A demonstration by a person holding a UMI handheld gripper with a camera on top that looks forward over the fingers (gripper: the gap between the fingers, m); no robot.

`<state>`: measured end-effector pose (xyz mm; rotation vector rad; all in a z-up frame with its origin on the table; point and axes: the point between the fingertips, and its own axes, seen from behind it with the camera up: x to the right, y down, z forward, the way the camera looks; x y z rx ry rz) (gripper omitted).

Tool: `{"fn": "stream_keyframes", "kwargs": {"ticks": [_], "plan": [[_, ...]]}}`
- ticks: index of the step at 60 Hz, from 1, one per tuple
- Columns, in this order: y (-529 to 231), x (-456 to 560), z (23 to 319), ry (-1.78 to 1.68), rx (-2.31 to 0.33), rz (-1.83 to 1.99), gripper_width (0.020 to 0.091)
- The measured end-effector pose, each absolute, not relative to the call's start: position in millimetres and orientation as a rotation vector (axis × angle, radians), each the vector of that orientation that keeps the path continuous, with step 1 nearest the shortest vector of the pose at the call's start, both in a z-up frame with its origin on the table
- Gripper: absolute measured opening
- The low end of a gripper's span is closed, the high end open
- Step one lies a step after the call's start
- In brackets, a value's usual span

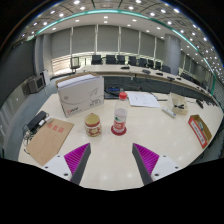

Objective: Pour water

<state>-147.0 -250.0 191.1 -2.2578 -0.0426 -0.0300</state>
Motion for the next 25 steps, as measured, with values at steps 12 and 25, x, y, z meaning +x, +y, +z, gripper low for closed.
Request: {"fn": "stream_keyframes", "kwargs": {"ticks": [12,25], "plan": [[-294,-153,193,-0.036,-2.273,-0.042,0.0858],[-306,-152,192,-0.057,-2.276,-0.080,0.0859]]}}
